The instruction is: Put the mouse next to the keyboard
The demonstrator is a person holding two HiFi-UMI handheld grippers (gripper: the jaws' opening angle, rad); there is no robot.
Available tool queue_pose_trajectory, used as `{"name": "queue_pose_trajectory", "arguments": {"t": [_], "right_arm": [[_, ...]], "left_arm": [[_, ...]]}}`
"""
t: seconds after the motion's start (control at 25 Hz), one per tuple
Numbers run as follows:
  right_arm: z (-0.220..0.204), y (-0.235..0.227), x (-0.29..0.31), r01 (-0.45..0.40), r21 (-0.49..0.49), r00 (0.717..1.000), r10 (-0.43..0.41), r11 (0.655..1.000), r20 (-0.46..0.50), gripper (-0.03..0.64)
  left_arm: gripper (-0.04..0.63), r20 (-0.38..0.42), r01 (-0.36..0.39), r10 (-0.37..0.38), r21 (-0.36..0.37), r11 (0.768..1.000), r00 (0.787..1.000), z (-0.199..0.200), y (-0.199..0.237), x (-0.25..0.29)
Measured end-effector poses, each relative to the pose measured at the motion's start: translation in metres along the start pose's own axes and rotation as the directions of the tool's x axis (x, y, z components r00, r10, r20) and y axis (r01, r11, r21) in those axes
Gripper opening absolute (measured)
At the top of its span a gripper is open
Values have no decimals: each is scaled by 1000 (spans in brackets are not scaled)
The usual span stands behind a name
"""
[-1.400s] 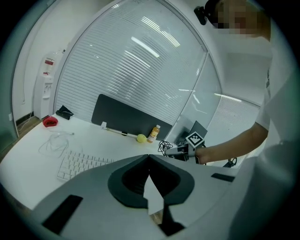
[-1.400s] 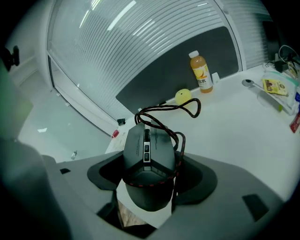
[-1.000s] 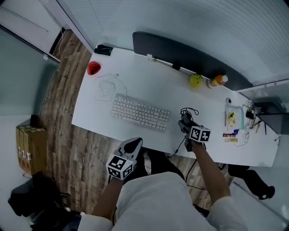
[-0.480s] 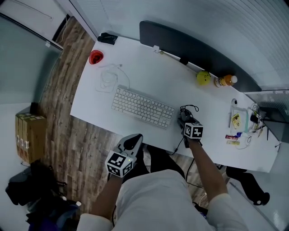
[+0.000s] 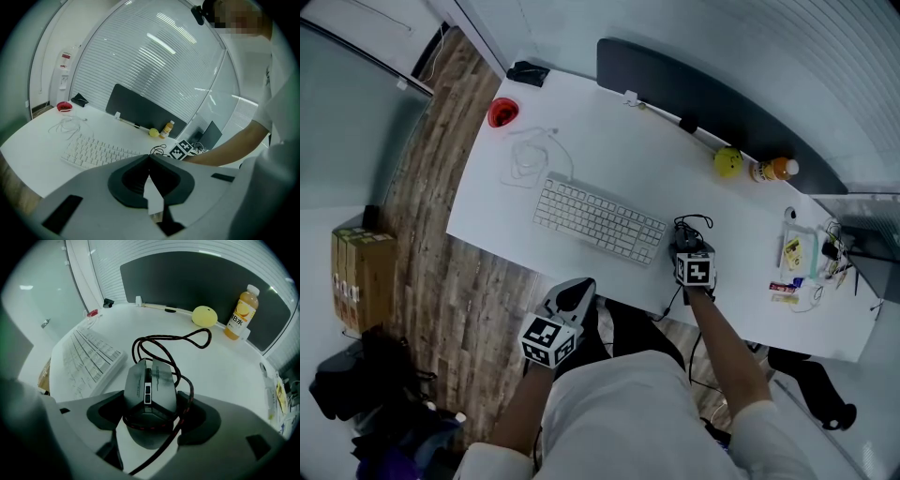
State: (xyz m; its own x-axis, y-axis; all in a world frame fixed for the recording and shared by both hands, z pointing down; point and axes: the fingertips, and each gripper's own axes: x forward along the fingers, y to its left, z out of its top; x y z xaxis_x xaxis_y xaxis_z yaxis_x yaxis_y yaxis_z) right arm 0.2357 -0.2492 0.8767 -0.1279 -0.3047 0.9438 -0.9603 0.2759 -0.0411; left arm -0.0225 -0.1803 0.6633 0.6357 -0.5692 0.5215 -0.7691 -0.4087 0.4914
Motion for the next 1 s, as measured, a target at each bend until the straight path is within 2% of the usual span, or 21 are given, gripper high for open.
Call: {"name": "queue_pose_trajectory", "arguments": {"t": [0.2,0.68,0.88,1.0], "right_arm": [[3,-6,-5,34,-9,999,-33,999,34,363],[18,-13,-21,-38,103,987,21,994,161,391],[18,-7,-28,-76,97,983,58,992,173,390],[20,-10,-37,-66,107,980,44,992,196,390]], "left_arm": [[17,0,4,-4,1,1000,1000,0,1,-1],[17,1,8,-8,20,1000,1000,4,5,-8],[17,11,5,-5,33,999,1000,9,10,-12],[17,15,10,-11,43,999,1000,12,9,-15]]}}
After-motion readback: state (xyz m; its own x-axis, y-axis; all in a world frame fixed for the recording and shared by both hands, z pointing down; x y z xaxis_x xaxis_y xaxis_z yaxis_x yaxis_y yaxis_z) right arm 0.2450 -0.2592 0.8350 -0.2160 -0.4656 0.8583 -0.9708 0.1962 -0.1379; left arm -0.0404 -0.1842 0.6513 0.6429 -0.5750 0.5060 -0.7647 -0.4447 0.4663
